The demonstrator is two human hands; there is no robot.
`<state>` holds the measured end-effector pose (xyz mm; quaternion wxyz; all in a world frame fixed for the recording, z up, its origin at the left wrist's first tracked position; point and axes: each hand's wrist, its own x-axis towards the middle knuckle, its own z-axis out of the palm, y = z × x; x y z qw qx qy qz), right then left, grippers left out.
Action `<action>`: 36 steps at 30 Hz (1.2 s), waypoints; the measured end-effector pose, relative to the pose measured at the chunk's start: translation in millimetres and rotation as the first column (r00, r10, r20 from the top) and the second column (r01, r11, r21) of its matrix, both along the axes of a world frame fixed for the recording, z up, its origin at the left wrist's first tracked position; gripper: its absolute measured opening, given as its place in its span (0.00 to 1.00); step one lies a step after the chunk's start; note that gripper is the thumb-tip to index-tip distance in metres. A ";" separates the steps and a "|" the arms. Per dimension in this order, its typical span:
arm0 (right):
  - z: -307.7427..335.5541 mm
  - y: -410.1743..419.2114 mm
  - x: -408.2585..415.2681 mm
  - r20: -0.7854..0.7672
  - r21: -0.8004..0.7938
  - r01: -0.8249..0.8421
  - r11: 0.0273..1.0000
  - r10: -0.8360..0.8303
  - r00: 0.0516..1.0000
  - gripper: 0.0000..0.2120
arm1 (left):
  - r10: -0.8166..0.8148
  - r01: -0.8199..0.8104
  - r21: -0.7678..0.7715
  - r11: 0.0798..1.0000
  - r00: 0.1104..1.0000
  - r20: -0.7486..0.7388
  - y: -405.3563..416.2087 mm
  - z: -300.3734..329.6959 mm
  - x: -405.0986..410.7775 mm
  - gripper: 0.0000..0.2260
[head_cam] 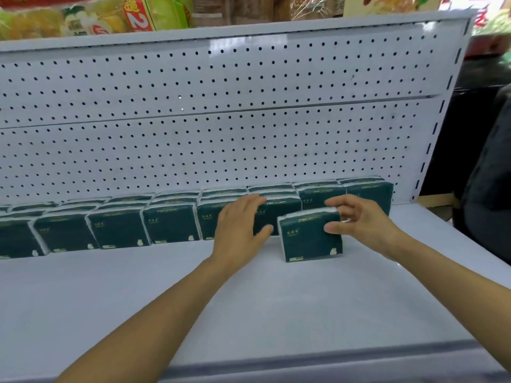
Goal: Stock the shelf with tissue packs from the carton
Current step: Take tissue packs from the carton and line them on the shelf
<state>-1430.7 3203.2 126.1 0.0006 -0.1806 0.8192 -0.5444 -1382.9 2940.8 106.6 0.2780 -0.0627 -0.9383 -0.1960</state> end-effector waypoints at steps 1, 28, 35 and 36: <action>-1.8 6.7 -3.5 -0.010 -0.005 0.026 1.000 -0.026 1.000 0.20 | 0.003 -0.004 -0.116 0.993 1.000 -0.005 3.6 -2.7 -6.5 0.28; -26.6 7.2 -62.1 -0.410 0.242 0.433 0.868 -0.313 0.856 0.16 | 0.237 -0.170 -0.536 0.827 0.970 0.059 21.5 -7.7 -55.4 0.36; -14.3 -11.3 -29.2 -0.728 0.340 0.496 0.799 -0.110 0.676 0.26 | 0.243 -0.224 -0.469 0.854 0.970 -0.022 19.5 5.7 -11.9 0.36; -11.0 -17.7 -19.0 -0.752 0.351 0.472 0.809 -0.058 0.657 0.27 | 0.221 -0.230 -0.430 0.873 0.973 -0.071 15.9 5.8 1.2 0.35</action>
